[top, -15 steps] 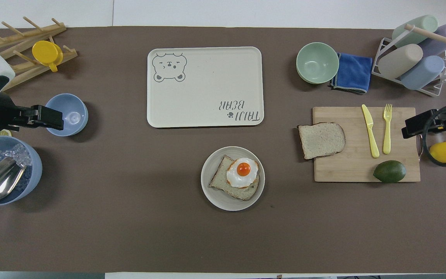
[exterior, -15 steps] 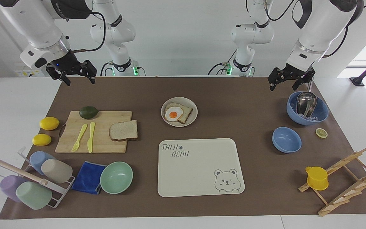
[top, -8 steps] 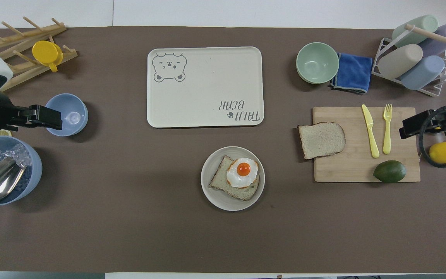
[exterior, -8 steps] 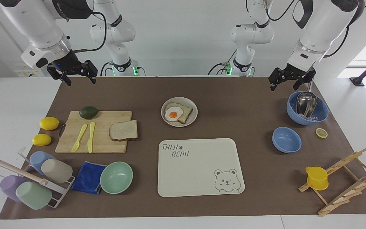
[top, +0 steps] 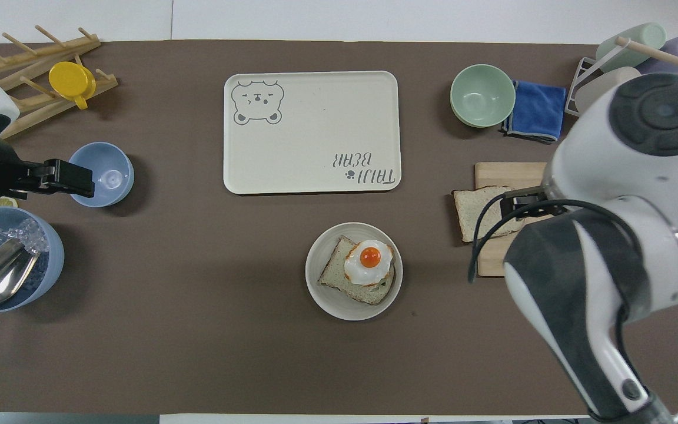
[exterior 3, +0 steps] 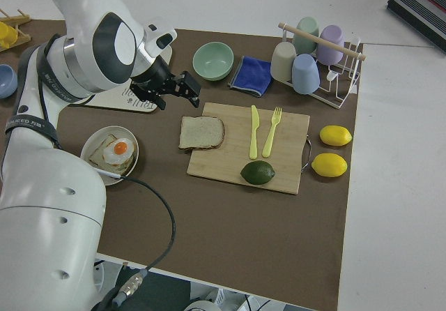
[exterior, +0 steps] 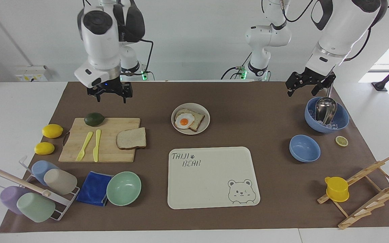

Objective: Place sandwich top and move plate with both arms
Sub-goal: 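Grasp the bread slice on the wooden board with the right gripper, then carry the bread slice over the plate and lower it onto the egg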

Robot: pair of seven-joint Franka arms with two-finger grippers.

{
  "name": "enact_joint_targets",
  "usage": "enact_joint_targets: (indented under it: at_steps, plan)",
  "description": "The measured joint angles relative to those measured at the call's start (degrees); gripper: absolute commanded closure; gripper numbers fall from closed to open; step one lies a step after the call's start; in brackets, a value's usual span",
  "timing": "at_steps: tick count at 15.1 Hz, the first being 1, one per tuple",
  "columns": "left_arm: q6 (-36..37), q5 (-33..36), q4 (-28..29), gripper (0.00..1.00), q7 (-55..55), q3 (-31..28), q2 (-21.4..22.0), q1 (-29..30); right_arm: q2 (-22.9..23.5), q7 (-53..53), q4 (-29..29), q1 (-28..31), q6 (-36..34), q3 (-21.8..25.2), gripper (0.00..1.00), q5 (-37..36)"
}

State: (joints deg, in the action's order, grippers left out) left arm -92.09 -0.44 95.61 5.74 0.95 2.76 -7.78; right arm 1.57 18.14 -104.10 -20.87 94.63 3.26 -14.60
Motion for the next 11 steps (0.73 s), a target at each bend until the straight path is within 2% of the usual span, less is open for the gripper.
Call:
enact_joint_targets:
  at_steps: [2,4,11]
  plan:
    - [0.0,0.0,0.0,0.0,0.0,0.0,0.0,0.0,3.9,9.7,-1.8,-4.4,3.3,-0.1,0.0,-2.5]
    - [0.0,0.0,0.0,0.0,0.0,0.0,0.0,0.0,7.0,16.0,-4.0,-6.1,8.5,-0.2,0.0,-3.3]
    - [0.0,0.0,0.0,0.0,0.0,0.0,0.0,0.0,16.1,25.6,-8.0,-8.2,17.5,-0.1,0.0,-11.7]
